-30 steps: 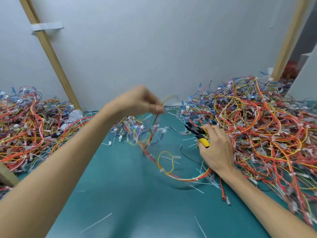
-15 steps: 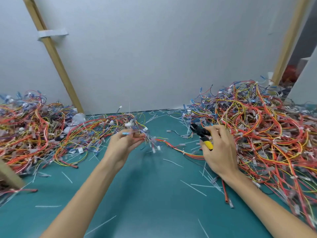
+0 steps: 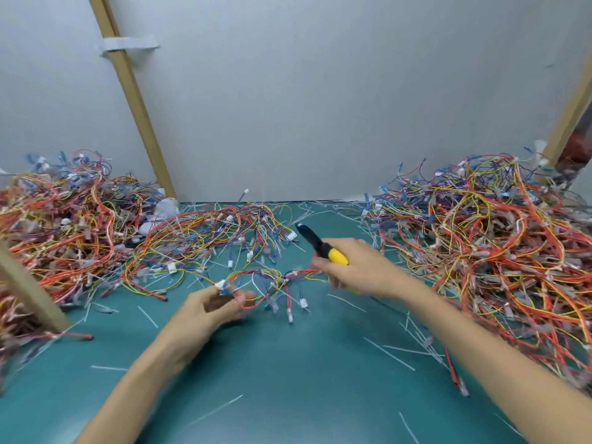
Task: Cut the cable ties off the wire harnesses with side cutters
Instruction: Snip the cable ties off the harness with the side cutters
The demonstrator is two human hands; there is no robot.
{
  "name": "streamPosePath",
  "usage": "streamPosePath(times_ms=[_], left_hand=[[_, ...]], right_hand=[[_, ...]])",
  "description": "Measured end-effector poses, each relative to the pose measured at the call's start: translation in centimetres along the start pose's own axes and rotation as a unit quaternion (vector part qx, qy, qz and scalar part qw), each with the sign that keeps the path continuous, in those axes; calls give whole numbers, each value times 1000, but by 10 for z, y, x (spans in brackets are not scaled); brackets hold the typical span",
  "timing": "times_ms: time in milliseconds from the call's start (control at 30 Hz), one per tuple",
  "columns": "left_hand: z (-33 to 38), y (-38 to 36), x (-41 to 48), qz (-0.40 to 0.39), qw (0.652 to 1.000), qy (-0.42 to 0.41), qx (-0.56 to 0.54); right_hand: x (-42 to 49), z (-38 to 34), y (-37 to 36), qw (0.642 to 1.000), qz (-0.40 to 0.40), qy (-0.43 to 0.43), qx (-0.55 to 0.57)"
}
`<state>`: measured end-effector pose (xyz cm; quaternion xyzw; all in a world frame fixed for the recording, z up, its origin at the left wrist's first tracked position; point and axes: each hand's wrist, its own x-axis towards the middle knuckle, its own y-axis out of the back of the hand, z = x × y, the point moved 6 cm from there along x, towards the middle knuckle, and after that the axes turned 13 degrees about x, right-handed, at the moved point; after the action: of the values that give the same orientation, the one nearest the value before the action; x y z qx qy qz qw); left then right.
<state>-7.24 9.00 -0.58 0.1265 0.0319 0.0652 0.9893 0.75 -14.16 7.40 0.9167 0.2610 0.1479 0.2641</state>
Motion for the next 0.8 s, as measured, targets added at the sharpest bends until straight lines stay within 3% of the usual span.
streamPosePath(times_ms=[33,100,233,400,500,600,800], left_hand=[[0,-2,-2,-16,1000,-11,-3],[-2,-6,-2,-33,998,-21,-45],[-4,-10,1,-66,987,-29,-147],[3,-12,4,-80,974,-78,-197],[3,-4,6,-12,980,-46,-195],[-1,-2,2,19,984,37,-176],[10,-43,-18,-67,974,123,-179]], right_hand=[[12,-2,-12,999,-23,6,-33],[31,0,-37,996,-83,-20,25],[52,20,-69,964,-183,-150,118],[53,20,-68,958,-219,-125,139],[48,22,-56,969,-151,-109,163],[45,24,-38,969,-20,-102,224],[34,17,-11,950,229,-71,200]])
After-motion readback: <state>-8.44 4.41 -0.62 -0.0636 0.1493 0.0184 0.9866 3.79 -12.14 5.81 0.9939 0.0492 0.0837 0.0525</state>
